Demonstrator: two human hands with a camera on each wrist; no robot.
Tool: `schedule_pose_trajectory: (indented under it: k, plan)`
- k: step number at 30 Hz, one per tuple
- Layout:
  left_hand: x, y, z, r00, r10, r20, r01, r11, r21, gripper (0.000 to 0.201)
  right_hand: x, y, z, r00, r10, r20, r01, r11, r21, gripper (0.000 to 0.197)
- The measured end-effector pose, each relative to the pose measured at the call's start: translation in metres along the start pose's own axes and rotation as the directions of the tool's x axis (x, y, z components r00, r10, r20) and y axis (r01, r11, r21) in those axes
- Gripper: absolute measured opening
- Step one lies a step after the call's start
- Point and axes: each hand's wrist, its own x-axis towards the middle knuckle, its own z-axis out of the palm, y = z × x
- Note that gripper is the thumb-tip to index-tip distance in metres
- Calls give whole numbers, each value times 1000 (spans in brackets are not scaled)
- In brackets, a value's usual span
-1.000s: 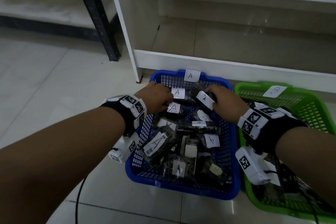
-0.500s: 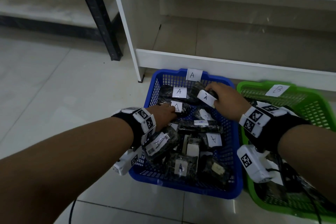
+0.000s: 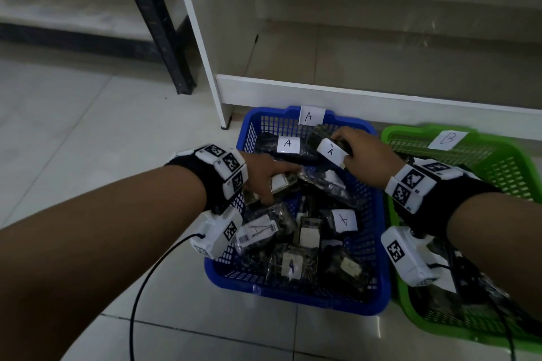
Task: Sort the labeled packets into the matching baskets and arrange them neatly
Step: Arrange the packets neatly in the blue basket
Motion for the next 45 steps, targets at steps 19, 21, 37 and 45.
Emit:
schedule_pose_trajectory:
  k: [19,21,37,45]
  plan:
    - [-8,1,-8,873,-275,-402,364,917,165,68,-1,-7,7,994,-23,107,25,1000,-13,40]
    - [-3,-3,-3,933,-253,-255,291,949,123,70,-2,-6,6,994,-23,110,25,1000,-16,41]
    - [-13,2,6,983,-116,-140,174,825,538,48,-5,-6,7,991,-44,129,51,997,-56,42]
    - [-11,6,24,947,25,-321,152,843,515,25,-7,-8,7,989,-58,137,66,996,-55,38]
